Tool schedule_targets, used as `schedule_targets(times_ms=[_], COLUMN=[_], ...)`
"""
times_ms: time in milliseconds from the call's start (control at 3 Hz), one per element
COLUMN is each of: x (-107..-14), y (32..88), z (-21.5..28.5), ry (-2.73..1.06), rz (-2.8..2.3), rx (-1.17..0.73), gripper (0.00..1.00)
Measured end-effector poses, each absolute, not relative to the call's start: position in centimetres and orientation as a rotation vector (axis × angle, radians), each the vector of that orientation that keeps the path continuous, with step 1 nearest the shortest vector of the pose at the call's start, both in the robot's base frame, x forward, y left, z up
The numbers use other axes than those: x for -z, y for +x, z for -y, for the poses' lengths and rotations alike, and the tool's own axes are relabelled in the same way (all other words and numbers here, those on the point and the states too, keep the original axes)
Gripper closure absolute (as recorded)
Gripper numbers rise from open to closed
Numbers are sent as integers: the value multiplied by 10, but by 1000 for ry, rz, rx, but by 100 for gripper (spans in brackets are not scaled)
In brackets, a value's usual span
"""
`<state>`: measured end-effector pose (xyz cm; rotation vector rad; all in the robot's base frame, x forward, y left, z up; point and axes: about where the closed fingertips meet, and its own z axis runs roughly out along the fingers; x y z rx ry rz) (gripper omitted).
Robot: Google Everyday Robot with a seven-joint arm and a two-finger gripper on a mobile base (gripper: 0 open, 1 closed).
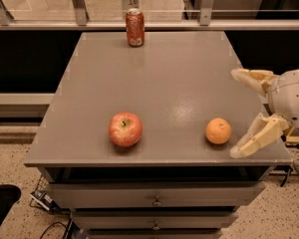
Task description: Move orange near coke can
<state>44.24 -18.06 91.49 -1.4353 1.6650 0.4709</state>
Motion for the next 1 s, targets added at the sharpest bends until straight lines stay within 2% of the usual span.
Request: schedule_targets(times_ms=[1000], x=[-877], y=[457], z=[170], ry=[-1368], rz=[-1596], rx=[-590], gripper=[0])
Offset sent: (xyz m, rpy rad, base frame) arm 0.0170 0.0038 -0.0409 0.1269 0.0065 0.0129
